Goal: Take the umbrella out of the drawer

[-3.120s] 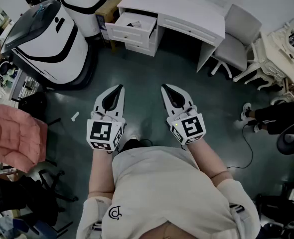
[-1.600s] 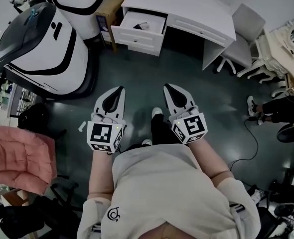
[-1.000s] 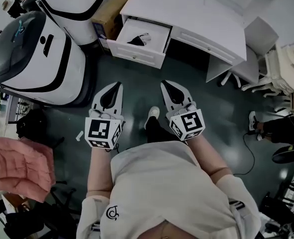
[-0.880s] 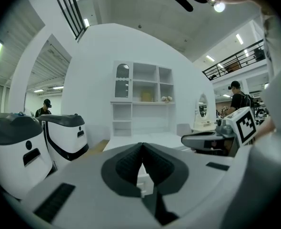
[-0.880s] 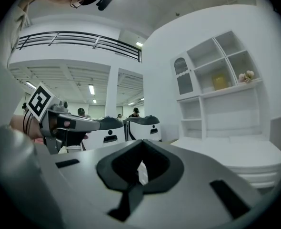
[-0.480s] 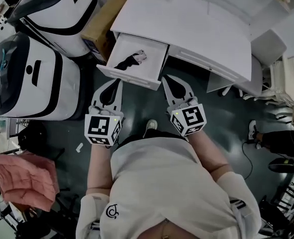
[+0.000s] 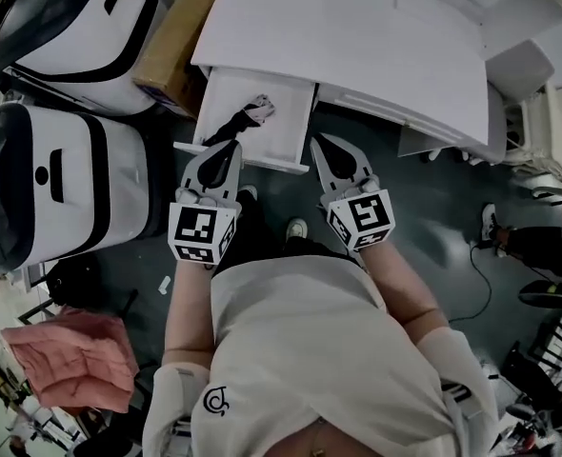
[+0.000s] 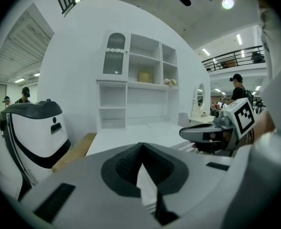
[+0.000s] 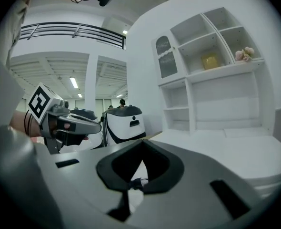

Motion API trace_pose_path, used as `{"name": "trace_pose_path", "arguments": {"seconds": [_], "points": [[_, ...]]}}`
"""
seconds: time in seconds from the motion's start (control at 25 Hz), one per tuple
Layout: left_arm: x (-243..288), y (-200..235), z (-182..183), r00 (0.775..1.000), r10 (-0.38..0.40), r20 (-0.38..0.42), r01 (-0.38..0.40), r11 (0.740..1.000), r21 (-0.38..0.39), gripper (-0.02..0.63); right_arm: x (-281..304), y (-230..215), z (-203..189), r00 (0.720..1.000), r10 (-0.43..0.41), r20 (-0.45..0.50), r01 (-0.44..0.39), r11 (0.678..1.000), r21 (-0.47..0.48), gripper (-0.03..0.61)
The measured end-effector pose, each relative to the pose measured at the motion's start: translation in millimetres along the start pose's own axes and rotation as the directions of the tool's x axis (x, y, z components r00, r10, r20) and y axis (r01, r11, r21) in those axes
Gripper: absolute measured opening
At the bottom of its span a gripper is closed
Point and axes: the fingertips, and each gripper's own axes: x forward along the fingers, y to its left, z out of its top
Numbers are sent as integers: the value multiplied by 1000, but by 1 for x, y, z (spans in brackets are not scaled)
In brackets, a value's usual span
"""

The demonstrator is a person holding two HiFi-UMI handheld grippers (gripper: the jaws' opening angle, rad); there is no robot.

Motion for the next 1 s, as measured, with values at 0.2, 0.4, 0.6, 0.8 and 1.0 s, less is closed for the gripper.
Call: {"name": "trace_pose_path", "arguments": {"seconds": [0.2, 0.4, 0.6, 0.8, 1.0], "points": [[48, 35, -15, 994, -91, -66, 92, 996, 9, 12, 36, -9, -11, 997, -66, -44, 67, 998, 16, 6], [101, 61, -54, 960, -216, -177, 217, 976, -12, 12, 75, -16, -35, 989, -104, -107, 107, 994, 26, 6], [140, 76, -105, 893, -321, -316, 336, 942, -8, 14, 104, -20, -63, 978, -138, -153, 147, 988, 50, 6], [177, 82, -164, 804, -399, -440, 439, 898, -12, 33, 128, -26, -97, 967, -168, -194, 186, 979, 83, 6], [206, 85, -216, 726, -422, -543, 482, 875, -35, 132, 143, -37, -123, 953, -206, -224, 238, 963, 123, 6]]}}
